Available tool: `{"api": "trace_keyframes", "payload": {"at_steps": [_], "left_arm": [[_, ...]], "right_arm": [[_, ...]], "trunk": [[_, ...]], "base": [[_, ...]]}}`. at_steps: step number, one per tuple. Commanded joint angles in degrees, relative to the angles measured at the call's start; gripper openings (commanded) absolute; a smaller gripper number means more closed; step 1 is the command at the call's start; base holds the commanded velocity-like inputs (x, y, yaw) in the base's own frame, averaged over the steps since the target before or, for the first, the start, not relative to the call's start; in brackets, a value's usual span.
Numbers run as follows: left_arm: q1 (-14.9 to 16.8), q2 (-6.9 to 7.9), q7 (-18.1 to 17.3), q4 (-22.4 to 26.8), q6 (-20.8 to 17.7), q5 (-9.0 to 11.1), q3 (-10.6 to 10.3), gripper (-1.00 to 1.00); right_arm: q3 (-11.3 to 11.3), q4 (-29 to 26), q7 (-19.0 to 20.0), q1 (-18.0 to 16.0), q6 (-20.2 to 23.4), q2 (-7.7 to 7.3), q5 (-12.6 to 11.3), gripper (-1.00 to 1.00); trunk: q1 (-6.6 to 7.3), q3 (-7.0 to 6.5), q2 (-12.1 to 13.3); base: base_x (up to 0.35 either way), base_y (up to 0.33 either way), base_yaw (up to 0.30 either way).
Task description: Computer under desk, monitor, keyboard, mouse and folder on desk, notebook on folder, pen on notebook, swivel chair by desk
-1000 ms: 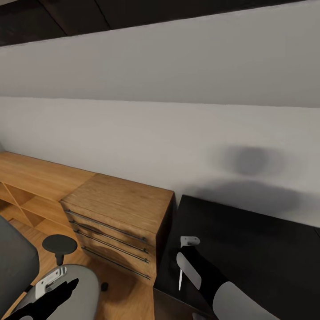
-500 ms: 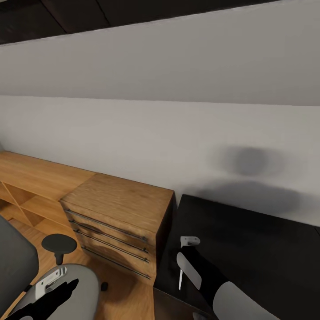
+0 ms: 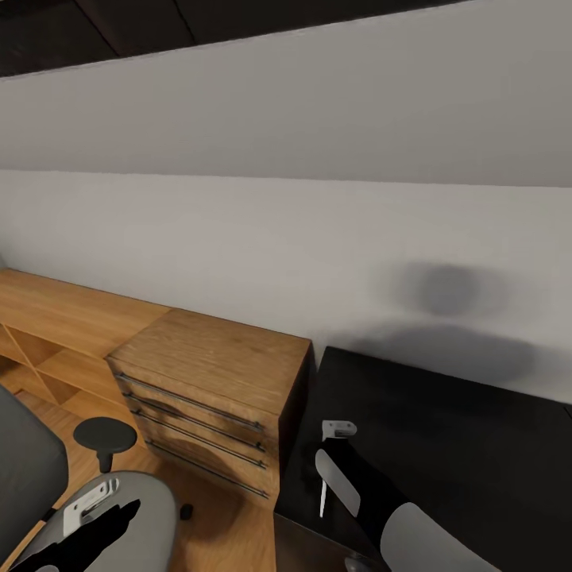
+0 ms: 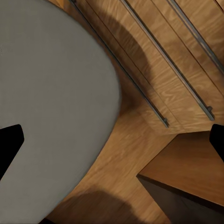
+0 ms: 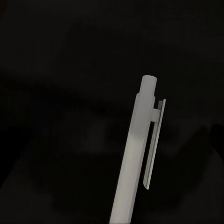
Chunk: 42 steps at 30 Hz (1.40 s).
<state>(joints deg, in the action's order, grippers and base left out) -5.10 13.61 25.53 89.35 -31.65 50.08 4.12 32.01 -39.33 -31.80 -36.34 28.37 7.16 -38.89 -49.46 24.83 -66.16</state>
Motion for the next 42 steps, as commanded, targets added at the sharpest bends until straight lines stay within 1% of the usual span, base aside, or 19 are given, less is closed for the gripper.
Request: {"api": "trace_keyframes", "payload": {"at_steps": [1, 5, 6, 15, 17, 22, 25, 42], "left_arm": [[-0.02, 0.02, 0.48, 0.12, -0.13, 0.62, 0.01, 1.0], [-0.02, 0.02, 0.48, 0.12, -0.16, 0.63, 0.01, 1.0], [-0.01, 0.02, 0.48, 0.12, -0.16, 0.63, 0.01, 1.0], [-0.02, 0.02, 0.48, -0.16, -0.17, 0.63, 0.01, 1.0], [-0.01, 0.02, 0.39, -0.88, -0.11, 0.59, -0.03, 1.0], [-0.01, 0.02, 0.32, -1.74, -0.08, 0.6, -0.14, 1.0], [0.0, 0.02, 0.37, -1.94, -0.1, 0.47, -0.16, 1.0], [0.0, 0.02, 0.65, -1.87, -0.43, 0.11, -0.3, 1.0]], "right_arm": [[0.24, 0.75, -0.46, -0.05, 0.19, -0.04, -0.4, 1.0], [0.24, 0.75, -0.53, -0.05, 0.24, -0.04, -0.4, 1.0], [0.24, 0.75, -0.54, -0.05, 0.25, -0.04, -0.4, -1.0], [0.24, 0.74, -0.53, -0.05, 0.28, -0.04, -0.4, -1.0], [0.16, 0.71, -0.54, -0.05, 0.28, -0.14, -0.4, -1.0], [-1.33, 0.61, -0.49, -0.05, 0.28, -0.22, -0.36, -1.0], [-1.68, 0.65, -0.47, -0.05, 0.28, -0.15, -0.33, -1.0], [-1.78, 0.62, -0.45, -0.05, 0.2, -0.1, -0.31, -1.0]], "trunk": [[-0.02, 0.06, -0.03], [-0.02, 0.06, -0.03], [-0.02, 0.06, -0.03], [-0.02, 0.06, -0.03], [-0.02, 0.06, -0.03], [-0.02, 0.06, -0.03], [-0.02, 0.06, -0.03], [0.2, -0.12, 0.37]], "base": [[0.0, 0.0, 0.0], [0.0, 0.0, 0.0], [0.0, 0.0, 0.0], [0.0, 0.0, 0.0], [0.0, 0.0, 0.0], [0.0, 0.0, 0.0], [0.0, 0.0, 0.0], [0.0, 0.0, 0.0]]}}
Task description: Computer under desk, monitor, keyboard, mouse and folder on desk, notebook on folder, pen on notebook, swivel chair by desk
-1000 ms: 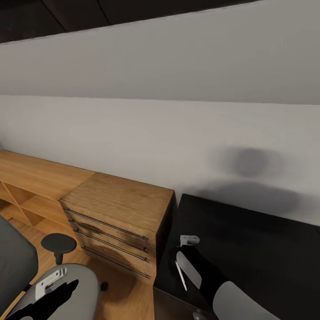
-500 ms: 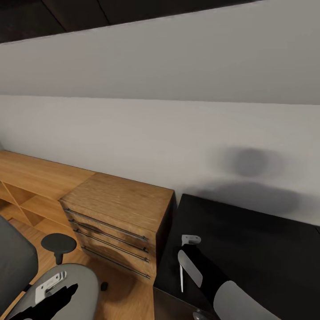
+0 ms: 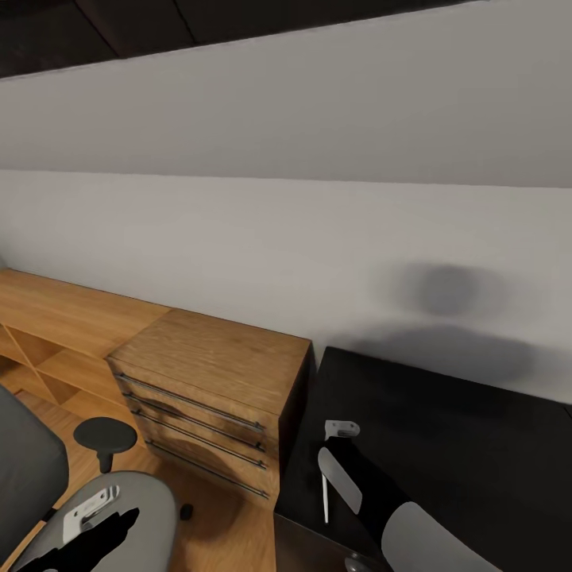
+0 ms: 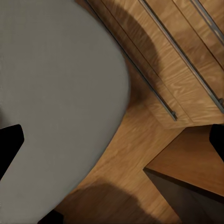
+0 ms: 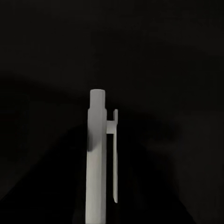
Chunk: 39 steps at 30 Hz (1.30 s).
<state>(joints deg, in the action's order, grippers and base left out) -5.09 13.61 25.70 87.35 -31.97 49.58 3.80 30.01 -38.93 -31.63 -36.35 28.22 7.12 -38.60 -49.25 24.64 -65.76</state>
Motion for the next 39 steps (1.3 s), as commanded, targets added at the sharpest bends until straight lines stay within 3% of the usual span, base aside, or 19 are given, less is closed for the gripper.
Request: {"api": "trace_keyframes", "payload": {"at_steps": [1, 36, 39], "left_arm": [[-0.03, 0.02, 0.49, 0.15, -0.11, 0.6, 0.01, 1.0], [-0.03, -0.07, 0.49, 0.71, -0.29, 0.96, -0.19, 1.0], [-0.02, -0.07, 0.49, 0.71, -0.29, 0.96, -0.19, 1.0]], "right_arm": [[0.22, 0.23, -0.62, -0.04, 0.35, -0.03, -0.61, -1.0], [0.22, 0.09, -0.61, -0.04, 0.34, -0.14, -0.6, -1.0], [0.22, 0.05, -0.62, -0.04, 0.34, -0.18, -0.59, -1.0]], "trunk": [[-0.01, 0.06, -0.03], [-0.01, 0.06, -0.03], [0.65, -0.47, 1.17]], "base": [[0.0, 0.0, 0.0], [0.0, 0.0, 0.0], [0.0, 0.0, 0.0]]}}
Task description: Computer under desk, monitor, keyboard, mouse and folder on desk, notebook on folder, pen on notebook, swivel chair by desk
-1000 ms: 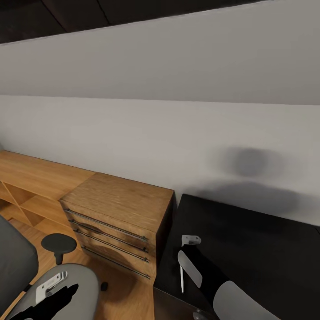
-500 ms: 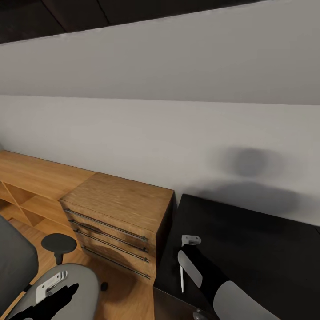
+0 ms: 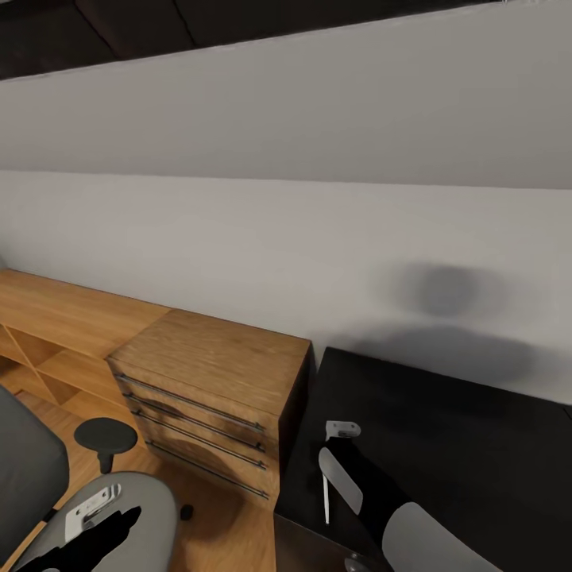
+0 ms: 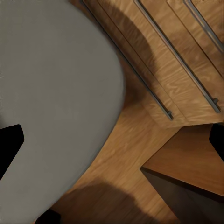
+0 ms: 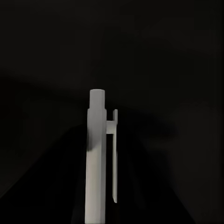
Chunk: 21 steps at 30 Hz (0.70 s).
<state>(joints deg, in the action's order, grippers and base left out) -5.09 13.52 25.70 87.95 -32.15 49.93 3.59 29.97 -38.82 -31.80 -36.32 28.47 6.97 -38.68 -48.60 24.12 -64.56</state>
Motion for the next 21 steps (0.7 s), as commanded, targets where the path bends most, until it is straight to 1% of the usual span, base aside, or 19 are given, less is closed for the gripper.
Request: {"api": "trace_keyframes", "payload": {"at_steps": [1, 6, 7, 10, 11, 13, 14, 15, 18, 21], "left_arm": [[-0.01, 0.02, 0.49, 0.12, -0.11, 0.6, 0.02, 1.0], [-0.01, -0.13, 0.56, 0.1, -0.09, 0.51, 0.01, 1.0], [-0.04, -0.29, 0.6, 0.08, -0.07, 0.45, 0.01, 1.0], [-0.01, -1.4, 0.64, 0.08, 0.01, 0.22, 0.01, 1.0], [-0.01, -1.78, 0.65, 0.09, 0.06, 0.17, 0.01, 1.0], [-0.01, -2.02, 0.65, 0.09, 0.09, 0.14, 0.01, 1.0], [-0.01, -2.17, 0.66, 0.07, 0.11, 0.11, 0.01, 1.0], [-0.01, -2.25, 0.66, 0.06, 0.12, 0.11, 0.01, 1.0], [0.0, -2.5, 0.66, 0.03, 0.17, 0.08, 0.01, 1.0], [0.0, -2.55, 0.64, 0.03, 0.21, 0.09, -0.04, 1.0]], "right_arm": [[0.26, -0.09, -0.45, -0.06, 0.09, -0.05, -0.51, -1.0], [0.24, -0.45, -0.45, -0.06, 0.16, -0.15, -0.5, -1.0], [0.22, -0.91, -0.45, -0.06, 0.17, -0.17, -0.47, -1.0], [0.11, -3.33, -0.53, -0.06, 0.21, -0.34, -0.46, -1.0], [0.02, -4.61, -0.57, -0.06, 0.26, -0.7, -0.49, -1.0], [-0.05, -5.96, -0.59, -0.06, 0.48, -1.32, -0.5, -1.0], [-0.1, -7.38, -0.6, -0.06, 0.8, -2.08, -0.54, -1.0], [-0.11, -8.18, -0.61, -0.06, 1.01, -2.47, -0.57, -1.0], [-0.17, -15.88, -0.63, 0.08, 3.89, -5.48, -0.69, -1.0], [-0.18, -17.44, -0.74, 0.11, 4.81, -5.89, -0.7, -1.0]], "trunk": [[0.22, -0.13, 0.37], [1.32, -1.03, 2.38], [1.54, -1.21, 2.78], [2.2, -1.75, 3.98], [2.42, -1.92, 4.39], [2.85, -2.28, 5.19], [3.07, -2.46, 5.59], [3.29, -2.64, 5.99], [3.95, -3.18, 7.19], [4.61, -3.72, 8.4]], "base": [[0.0, 0.0, 0.0], [0.0, 0.0, 0.0], [0.0, 0.0, 0.0], [-0.014, 0.0, 0.0], [-0.132, 0.0, 0.0], [-0.19, 0.0, 0.0], [-0.255, 0.0, 0.0], [-0.272, 0.0, 0.0], [-0.321, 0.0, 0.0], [-0.337, 0.0, 0.0]]}}
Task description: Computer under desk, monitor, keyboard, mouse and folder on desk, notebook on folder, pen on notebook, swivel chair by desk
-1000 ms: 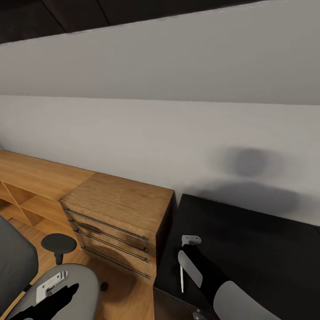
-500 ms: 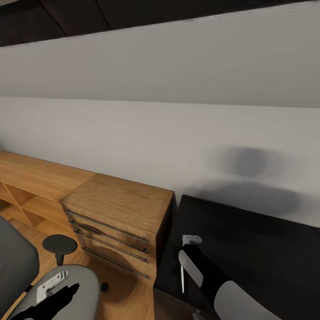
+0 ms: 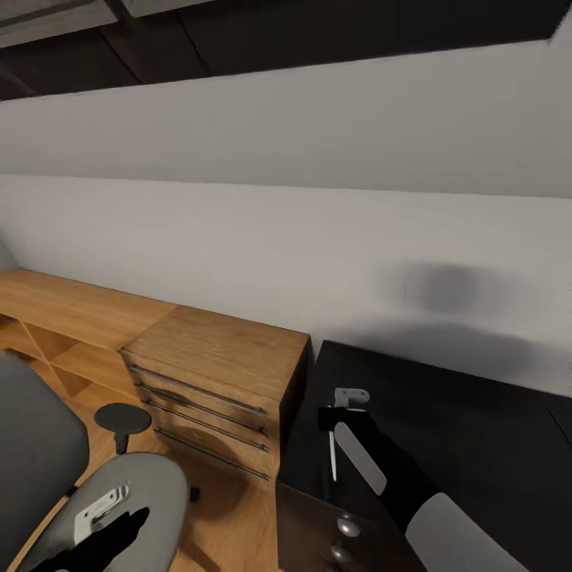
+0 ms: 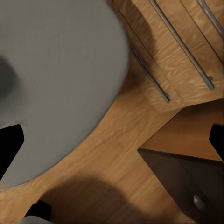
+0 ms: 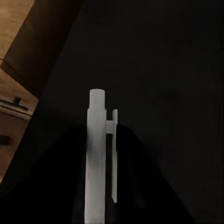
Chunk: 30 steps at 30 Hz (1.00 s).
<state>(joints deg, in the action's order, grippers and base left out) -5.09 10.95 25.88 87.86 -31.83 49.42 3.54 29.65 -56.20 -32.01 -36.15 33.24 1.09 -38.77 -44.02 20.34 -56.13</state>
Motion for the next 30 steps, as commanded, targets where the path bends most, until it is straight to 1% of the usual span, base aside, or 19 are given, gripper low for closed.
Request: {"api": "trace_keyframes", "payload": {"at_steps": [1, 7, 8, 13, 14, 17, 20, 22, 24, 26, 27, 28, 30], "left_arm": [[-0.01, -0.04, 0.46, 0.12, -0.1, 0.6, 0.01, 1.0], [-0.01, -0.85, 0.41, 0.12, -0.08, 0.59, -0.02, 1.0], [-0.01, -1.04, 0.4, 0.12, -0.08, 0.59, -0.4, 1.0], [-0.01, -1.08, 0.4, 0.12, -0.08, 0.59, -1.83, 1.0], [-0.02, -1.03, 0.48, 0.12, -0.07, 0.5, -6.31, 1.0], [-0.01, -1.02, 0.49, 0.12, -0.06, 0.5, -6.98, 1.0], [-0.01, -1.02, 0.49, 0.12, -0.07, 0.54, -7.35, 1.0], [-0.01, -1.02, 0.51, 0.1, -0.03, 0.54, -8.23, 1.0], [-0.01, -1.02, 0.48, 0.01, -0.01, 0.56, -8.6, 1.0], [-0.01, -1.02, 0.43, -0.14, 0.0, 0.66, -8.83, 1.0], [-0.01, -1.05, 0.42, -0.27, 0.0, 0.69, -8.89, 1.0], [-0.01, -1.05, 0.42, -0.44, 0.01, 0.71, -8.91, 1.0], [-0.02, -1.03, 0.38, -1.29, 0.06, 0.74, -9.02, 1.0]], "right_arm": [[0.14, -0.3, -0.61, -0.06, 0.2, -0.07, -0.6, -1.0], [0.07, -1.19, -1.29, -0.03, 0.79, -0.28, -0.63, -1.0], [0.06, -1.66, -1.36, -0.02, 0.88, -0.3, -0.62, -1.0], [0.05, -2.01, -1.59, -0.01, 0.93, -0.3, -0.61, -1.0], [0.06, -2.5, -1.73, 0.0, 1.09, -0.39, -0.61, -1.0], [0.05, -3.26, -1.74, 0.01, 1.48, -1.05, -0.61, -1.0], [0.04, -4.38, -1.74, 0.02, 1.54, -1.54, -0.61, -1.0], [-0.04, -5.67, -1.74, 0.02, 1.59, -2.73, -0.76, -1.0], [-0.1, -6.46, -1.74, 0.02, 1.74, -3.46, -1.62, -1.0], [-0.16, -7.52, -1.74, 0.02, 1.96, -4.92, -3.91, -1.0], [-0.18, -8.15, -1.74, 0.02, 2.02, -5.89, -5.23, -1.0], [-0.19, -8.55, -1.74, 0.02, 2.05, -6.46, -6.01, -1.0], [-0.2, -9.92, -1.94, 0.02, 2.14, -8.64, -9.04, -1.0]], "trunk": [[0.25, -0.12, 0.36], [1.57, -1.2, 2.77], [1.79, -1.38, 3.17], [2.89, -2.28, 5.18], [3.11, -2.46, 5.58], [3.77, -3.08, 6.78], [3.77, -3.25, 6.78], [3.77, -3.38, 6.78], [3.77, -3.51, 6.78], [3.77, -3.63, 6.78], [3.77, -3.69, 6.78], [3.77, -3.75, 6.78], [3.77, -3.86, 6.78]], "base": [[-0.339, 0.0, 0.0], [-0.341, 0.0, 0.0], [-0.342, 0.0, 0.0], [-0.342, 0.0, 0.0], [-0.061, -0.013, 0.0], [-0.019, -0.004, -0.071], [-0.003, -0.001, -0.154], [-0.001, 0.0, -0.189], [0.0, 0.0, -0.211], [0.0, 0.0, -0.227], [0.0, 0.0, -0.235], [0.0, 0.0, -0.237], [0.0, 0.0, -0.243]]}}
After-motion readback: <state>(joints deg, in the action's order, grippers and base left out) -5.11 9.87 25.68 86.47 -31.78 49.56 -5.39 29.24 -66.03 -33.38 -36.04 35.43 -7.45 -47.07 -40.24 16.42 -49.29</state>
